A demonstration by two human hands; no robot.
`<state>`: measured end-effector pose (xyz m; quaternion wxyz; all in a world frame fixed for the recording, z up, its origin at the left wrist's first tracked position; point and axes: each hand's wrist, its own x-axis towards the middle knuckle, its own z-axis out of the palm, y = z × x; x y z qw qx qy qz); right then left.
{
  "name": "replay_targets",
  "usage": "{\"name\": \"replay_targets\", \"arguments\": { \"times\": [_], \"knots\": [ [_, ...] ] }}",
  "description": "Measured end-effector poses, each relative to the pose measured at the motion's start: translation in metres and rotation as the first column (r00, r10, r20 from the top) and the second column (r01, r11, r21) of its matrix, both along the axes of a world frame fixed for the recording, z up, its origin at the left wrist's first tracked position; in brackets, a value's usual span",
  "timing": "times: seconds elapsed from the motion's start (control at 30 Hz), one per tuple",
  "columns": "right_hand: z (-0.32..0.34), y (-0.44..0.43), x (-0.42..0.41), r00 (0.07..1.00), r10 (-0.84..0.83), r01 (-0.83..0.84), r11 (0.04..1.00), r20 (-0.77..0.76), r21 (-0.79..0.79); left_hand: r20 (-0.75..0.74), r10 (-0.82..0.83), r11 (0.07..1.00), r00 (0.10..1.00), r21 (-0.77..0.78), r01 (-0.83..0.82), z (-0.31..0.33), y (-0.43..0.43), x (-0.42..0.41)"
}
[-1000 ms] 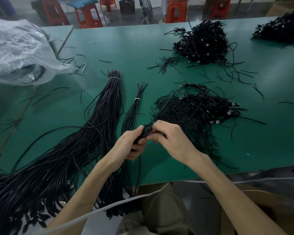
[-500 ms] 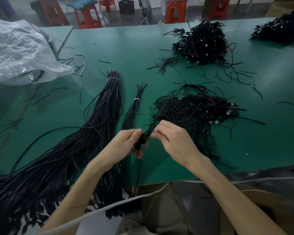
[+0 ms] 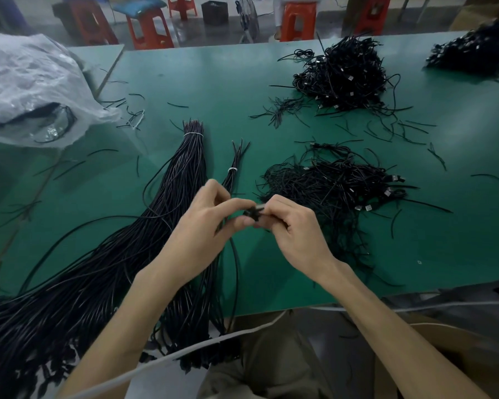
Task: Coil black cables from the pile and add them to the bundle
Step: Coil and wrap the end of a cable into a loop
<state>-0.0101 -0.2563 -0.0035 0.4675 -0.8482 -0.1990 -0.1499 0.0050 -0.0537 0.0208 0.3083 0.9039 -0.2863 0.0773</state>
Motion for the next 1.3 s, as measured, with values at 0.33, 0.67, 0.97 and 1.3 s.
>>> {"name": "replay_targets", "arguments": {
  "times": [0.33, 0.67, 0.97, 1.3],
  "knots": [
    [0.008, 0.009, 0.001, 0.978, -0.028, 0.071, 0.976, 0.206, -0.204, -0.401, 0.132, 0.957, 0.907, -0.186, -0.222, 0.003, -0.017, 0.002],
    [0.004, 0.000, 0.001, 0.958, -0.058, 0.148, 0.940, 0.281, -0.308, -0.512, -0.281, 0.889, 0.812, -0.457, 0.019, 0.010, 0.001, 0.008],
    [0.001, 0.010, 0.000, 0.975, -0.074, 0.119, 0.971, 0.211, -0.209, -0.290, 0.034, 0.996, 0.956, -0.074, -0.058, 0.002, 0.000, 0.009],
    [-0.001, 0.013, 0.002, 0.896, 0.037, 0.181, 0.880, 0.443, -0.439, -0.710, 0.052, 0.952, 0.703, -0.178, -0.250, 0.000, 0.001, 0.011]
  ]
}}
